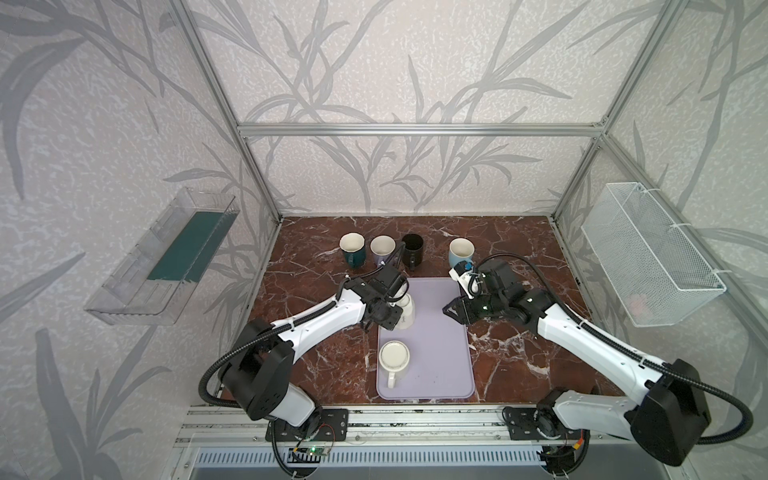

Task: Turn the mug right side up
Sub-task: Pick up the mug from the tray.

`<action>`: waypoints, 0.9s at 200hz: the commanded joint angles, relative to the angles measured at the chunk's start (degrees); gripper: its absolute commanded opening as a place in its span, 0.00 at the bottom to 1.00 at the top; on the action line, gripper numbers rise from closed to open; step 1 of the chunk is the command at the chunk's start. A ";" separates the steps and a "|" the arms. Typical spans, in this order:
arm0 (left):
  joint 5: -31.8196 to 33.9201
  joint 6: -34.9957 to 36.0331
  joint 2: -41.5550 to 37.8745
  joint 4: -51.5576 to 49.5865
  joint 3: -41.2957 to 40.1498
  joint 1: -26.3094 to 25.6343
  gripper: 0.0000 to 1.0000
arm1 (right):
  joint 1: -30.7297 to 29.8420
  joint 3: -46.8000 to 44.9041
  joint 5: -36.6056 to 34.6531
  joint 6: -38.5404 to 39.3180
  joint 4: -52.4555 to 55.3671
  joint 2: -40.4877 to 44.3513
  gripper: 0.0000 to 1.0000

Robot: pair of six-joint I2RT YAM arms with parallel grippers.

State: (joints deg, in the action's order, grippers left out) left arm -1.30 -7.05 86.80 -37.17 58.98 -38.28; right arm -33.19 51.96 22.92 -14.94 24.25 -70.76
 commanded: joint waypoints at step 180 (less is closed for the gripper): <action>3.48 0.97 4.80 6.41 -0.31 0.53 0.04 | 0.39 -3.77 -0.13 -2.35 0.24 3.39 0.40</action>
State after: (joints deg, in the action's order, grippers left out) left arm 0.99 -6.02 91.24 -31.59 58.63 -38.06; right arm -33.04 49.23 22.52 -16.47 25.12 -69.52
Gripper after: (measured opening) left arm 0.148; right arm 0.395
